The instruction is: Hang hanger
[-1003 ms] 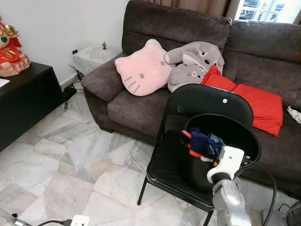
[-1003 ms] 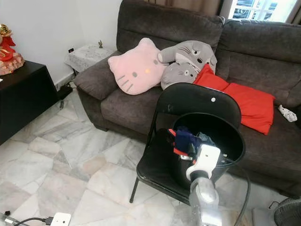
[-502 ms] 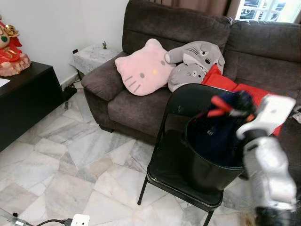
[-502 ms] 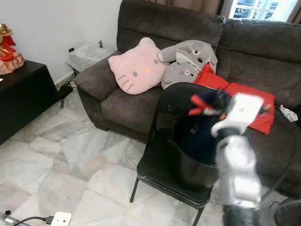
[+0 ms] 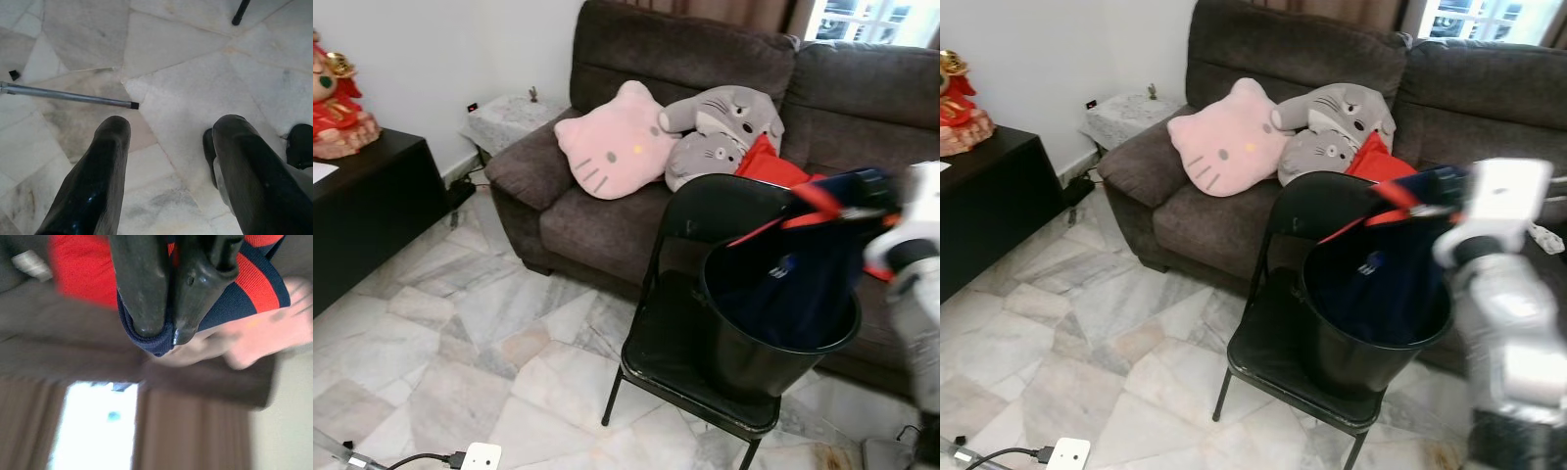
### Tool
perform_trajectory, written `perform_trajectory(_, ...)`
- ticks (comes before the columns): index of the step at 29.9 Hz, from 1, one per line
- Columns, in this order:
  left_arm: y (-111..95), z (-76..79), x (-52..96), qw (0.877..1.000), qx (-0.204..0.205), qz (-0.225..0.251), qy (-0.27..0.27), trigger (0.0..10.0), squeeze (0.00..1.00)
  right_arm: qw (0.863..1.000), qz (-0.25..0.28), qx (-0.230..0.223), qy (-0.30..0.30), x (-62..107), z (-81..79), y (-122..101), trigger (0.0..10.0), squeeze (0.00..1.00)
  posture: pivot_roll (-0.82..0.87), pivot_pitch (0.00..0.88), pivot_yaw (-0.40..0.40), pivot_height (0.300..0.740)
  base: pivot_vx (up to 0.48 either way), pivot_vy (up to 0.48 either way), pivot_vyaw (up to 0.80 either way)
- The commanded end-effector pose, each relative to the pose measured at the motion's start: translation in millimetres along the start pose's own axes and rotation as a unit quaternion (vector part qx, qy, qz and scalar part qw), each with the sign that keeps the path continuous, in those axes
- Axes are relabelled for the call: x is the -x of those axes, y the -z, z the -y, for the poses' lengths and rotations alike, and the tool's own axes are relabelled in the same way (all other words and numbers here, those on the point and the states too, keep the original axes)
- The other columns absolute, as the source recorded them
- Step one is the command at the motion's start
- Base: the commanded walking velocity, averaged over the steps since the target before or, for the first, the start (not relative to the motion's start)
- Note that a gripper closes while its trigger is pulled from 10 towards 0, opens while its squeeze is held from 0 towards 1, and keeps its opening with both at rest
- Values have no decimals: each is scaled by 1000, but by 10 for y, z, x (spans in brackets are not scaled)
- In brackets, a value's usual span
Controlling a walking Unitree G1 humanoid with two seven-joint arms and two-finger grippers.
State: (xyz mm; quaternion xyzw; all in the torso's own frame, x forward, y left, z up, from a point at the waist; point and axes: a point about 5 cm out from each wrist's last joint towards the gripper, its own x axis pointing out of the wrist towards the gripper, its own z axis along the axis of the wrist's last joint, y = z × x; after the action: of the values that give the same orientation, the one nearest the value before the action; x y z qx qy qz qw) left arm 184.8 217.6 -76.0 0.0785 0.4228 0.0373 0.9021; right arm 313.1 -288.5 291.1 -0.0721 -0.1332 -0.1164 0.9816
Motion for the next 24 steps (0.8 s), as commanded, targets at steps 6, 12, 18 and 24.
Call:
perform_trajectory(6, 34, 16, 3, 1000, -16, -12, 7, 10000, 0, 997, 22, 67, 37, -290, 392, -295, 0, 0, -20, 0, 14, 740, 0, 0, 0)
perform_trajectory(12, 33, 7, 4, 1000, -14, -11, 3, 10000, 0, 993, 13, 109, -41, -512, 233, -399, 0, 0, -8, 0, 13, 740, 0, 0, 0)
perform_trajectory(18, 44, -4, 6, 1000, -13, -14, 0, 10000, 0, 979, -32, 109, -172, -475, -235, 12, 0, 0, 8, 0, 16, 740, 0, 0, 0)
perform_trajectory(24, 46, -4, 6, 1000, -14, -16, 1, 10000, 0, 951, -72, 109, -282, -255, -591, 369, 0, 0, 9, 0, 18, 740, 0, 0, 0)
